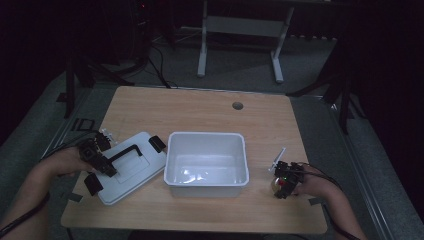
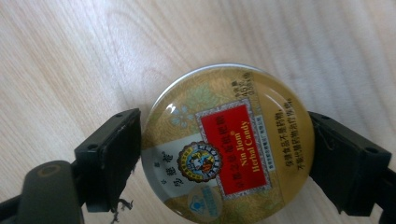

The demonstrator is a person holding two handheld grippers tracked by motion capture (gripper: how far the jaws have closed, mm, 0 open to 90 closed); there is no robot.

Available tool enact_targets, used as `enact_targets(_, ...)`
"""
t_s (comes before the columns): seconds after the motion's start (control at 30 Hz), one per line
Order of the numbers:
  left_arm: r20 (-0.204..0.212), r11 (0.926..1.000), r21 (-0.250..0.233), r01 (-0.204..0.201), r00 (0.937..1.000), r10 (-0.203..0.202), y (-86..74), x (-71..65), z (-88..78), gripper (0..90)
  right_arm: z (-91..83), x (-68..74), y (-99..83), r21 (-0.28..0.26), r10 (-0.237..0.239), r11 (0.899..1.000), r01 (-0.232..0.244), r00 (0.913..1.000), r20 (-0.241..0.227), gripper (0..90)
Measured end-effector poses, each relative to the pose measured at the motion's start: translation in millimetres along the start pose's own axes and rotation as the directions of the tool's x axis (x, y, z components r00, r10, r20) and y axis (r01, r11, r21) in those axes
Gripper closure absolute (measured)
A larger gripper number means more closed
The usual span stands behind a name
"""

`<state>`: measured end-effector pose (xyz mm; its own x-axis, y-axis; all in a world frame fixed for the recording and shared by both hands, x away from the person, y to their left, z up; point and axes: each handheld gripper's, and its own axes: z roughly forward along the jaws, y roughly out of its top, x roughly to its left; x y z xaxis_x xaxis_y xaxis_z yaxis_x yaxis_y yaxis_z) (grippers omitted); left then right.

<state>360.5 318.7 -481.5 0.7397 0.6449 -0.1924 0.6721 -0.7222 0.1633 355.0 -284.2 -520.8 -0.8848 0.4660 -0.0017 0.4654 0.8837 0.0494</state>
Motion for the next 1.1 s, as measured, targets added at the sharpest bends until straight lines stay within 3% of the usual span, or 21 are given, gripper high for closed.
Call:
enact_targets(0.17, -0.004, 1.0, -0.003, -0.002, 1.0, 0.002, -1.1, -0.4, -1.1, 41.5, -2.4, 2.4, 1.8, 0.017, -0.018, 1.0, 0.018, 0.9997, 0.018, 19.8)
enact_targets(0.37, -0.008, 1.0, 0.001, -0.007, 0.9999, 0.007, -1.7, -0.6, -1.6, 41.5, -18.9, 5.3, 2.7, 0.002, -0.041, 0.999, 0.041, 0.9991, -0.01, 20.0)
enact_targets(0.63, -0.01, 0.9999, 0.011, -0.006, 0.9999, 0.006, -0.2, -1.0, -0.8, 41.5, -52.2, 13.0, 9.5, 0.007, -0.105, 0.994, 0.106, 0.9942, -0.019, 20.0)
enact_targets(1.1, -0.017, 0.9999, 0.012, -0.002, 0.9999, 0.002, -3.6, -0.1, -2.3, 41.5, -110.8, 33.9, 41.5, -0.008, -0.218, 0.976, 0.218, 0.9747, 0.05, 20.0)
